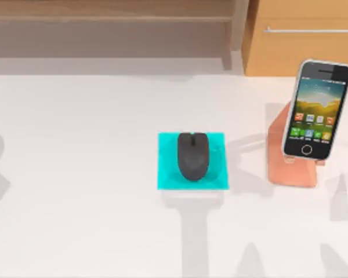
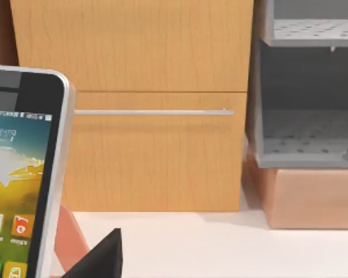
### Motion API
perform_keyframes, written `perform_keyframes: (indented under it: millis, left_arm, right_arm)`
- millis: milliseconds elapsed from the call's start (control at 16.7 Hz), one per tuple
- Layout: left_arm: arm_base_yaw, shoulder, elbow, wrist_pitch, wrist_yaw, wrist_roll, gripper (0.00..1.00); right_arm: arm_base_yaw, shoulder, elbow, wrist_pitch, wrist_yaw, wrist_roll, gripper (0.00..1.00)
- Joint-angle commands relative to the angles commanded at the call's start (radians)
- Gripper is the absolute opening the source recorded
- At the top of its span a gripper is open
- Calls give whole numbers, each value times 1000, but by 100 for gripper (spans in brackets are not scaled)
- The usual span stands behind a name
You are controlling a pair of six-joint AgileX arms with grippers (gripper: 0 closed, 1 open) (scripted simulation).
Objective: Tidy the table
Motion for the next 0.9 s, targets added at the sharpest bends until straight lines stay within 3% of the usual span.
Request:
perform_keyframes:
  millis: [720, 900]
  left_arm:
    - [0, 0, 0, 0, 0, 0, 2]
    - [0, 0, 0, 0, 0, 0, 0]
  right_arm:
    - [0, 0, 0, 0, 0, 0, 100]
    - [0, 0, 0, 0, 0, 0, 100]
